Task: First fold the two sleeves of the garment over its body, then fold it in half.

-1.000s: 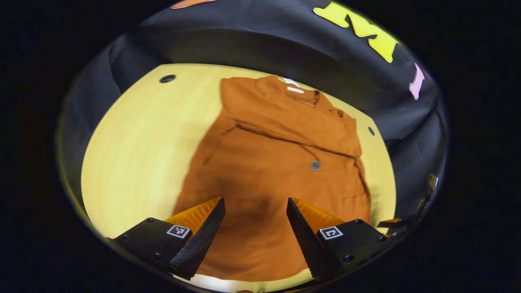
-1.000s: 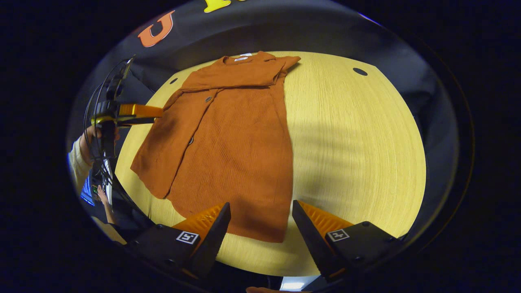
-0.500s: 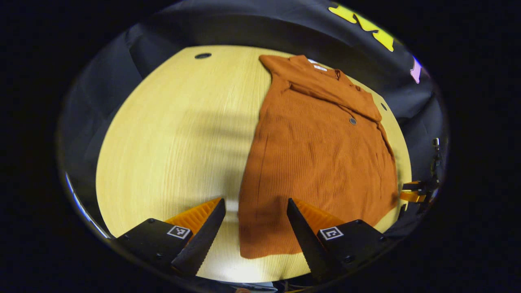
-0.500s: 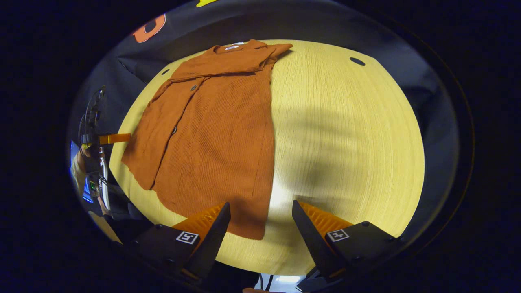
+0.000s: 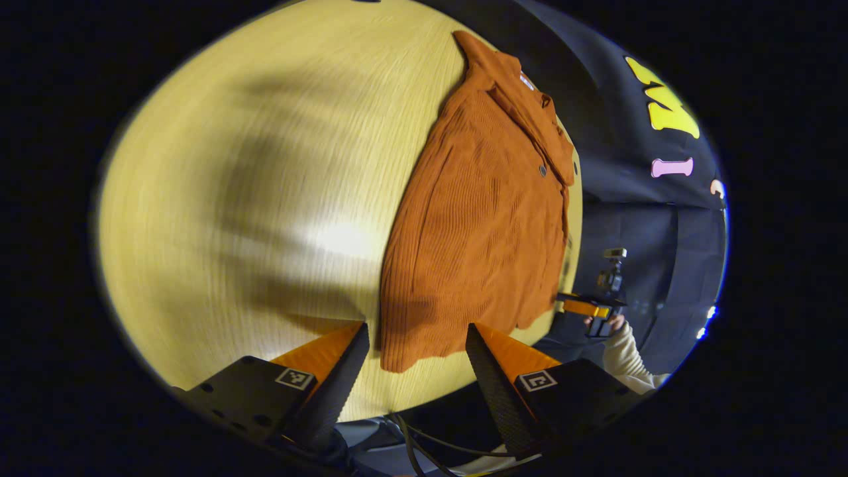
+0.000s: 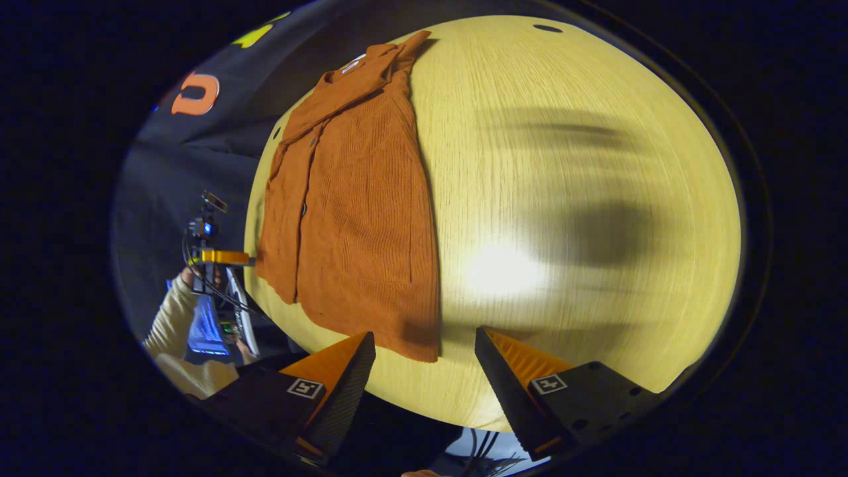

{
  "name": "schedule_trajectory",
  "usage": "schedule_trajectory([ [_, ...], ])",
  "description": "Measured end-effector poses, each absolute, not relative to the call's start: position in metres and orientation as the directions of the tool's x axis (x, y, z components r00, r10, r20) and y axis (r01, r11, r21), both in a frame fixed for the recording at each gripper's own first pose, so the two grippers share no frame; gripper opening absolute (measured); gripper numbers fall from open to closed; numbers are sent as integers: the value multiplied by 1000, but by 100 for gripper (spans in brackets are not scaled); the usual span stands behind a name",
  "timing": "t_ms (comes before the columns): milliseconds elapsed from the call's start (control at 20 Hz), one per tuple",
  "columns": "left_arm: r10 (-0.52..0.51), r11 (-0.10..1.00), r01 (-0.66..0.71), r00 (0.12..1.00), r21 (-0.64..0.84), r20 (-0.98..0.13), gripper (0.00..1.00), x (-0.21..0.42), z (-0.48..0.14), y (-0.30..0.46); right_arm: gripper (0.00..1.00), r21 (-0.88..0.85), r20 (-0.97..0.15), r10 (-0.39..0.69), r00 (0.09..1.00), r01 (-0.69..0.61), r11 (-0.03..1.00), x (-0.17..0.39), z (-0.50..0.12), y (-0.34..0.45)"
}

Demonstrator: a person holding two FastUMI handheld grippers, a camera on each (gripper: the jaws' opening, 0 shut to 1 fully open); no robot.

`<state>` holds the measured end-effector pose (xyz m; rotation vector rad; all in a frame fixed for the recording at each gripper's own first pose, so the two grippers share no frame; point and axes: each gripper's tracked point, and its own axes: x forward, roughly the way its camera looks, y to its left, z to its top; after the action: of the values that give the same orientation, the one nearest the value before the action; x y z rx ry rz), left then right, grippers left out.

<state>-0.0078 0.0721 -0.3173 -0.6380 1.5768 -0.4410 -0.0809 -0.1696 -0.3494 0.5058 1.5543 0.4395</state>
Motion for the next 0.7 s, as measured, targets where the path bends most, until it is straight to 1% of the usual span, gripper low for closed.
schedule_trajectory([
  [50, -646, 759, -128, -29, -639, -762, 92, -22, -329, 64, 97, 567, -822, 569, -33, 51, 822, -83, -349, -166],
  [100, -663, 744, -130, -30, -655, -748, 91, -13, -328, 100, 97, 563, -824, 564, -44, 45, 825, -83, -349, -163],
  [150, -679, 729, -140, -23, -670, -734, 90, -4, -320, 74, 97, 560, -826, 561, -53, 35, 828, -84, -349, -158],
  [200, -694, 714, -145, -18, -685, -719, 90, -6, -325, 74, 97, 565, -822, 565, -69, 28, 825, -89, -349, -152],
  [250, -709, 698, -150, -11, -700, -705, 90, 2, -316, 76, 93, 568, -819, 568, -85, 22, 822, -94, -349, -147],
  [300, -721, 686, -148, -9, -713, -692, 90, 3, -313, 70, 97, 579, -811, 578, -92, 26, 815, -95, -349, -140],
  [350, -731, 677, -142, -7, -722, -683, 90, 2, -312, 67, 95, 587, -804, 587, -93, 31, 809, -93, -348, -134],
  [450, -742, 667, -116, -15, -736, -670, 90, -1, -312, 63, 94, 598, -795, 601, -87, 53, 799, -89, -348, -128],
  [500, -746, 664, -99, -26, -741, -665, 97, -3, -313, 62, 94, 595, -797, 599, -84, 64, 801, -88, -350, -129],
  [550, -753, 657, -90, -28, -749, -657, 87, -2, -312, 61, 91, 593, -798, 597, -80, 72, 802, -88, -350, -129],
  [600, -749, 661, -90, -31, -745, -662, 87, -2, -315, 63, 89, 592, -798, 598, -75, 84, 801, -87, -350, -130],
  [650, -744, 666, -96, -32, -739, -667, 84, -2, -315, 66, 86, 588, -800, 596, -72, 100, 802, -86, -352, -131],
  [700, -748, 663, -105, -30, -742, -664, 77, -2, -314, 66, 84, 582, -803, 591, -70, 115, 805, -86, -354, -133],
])
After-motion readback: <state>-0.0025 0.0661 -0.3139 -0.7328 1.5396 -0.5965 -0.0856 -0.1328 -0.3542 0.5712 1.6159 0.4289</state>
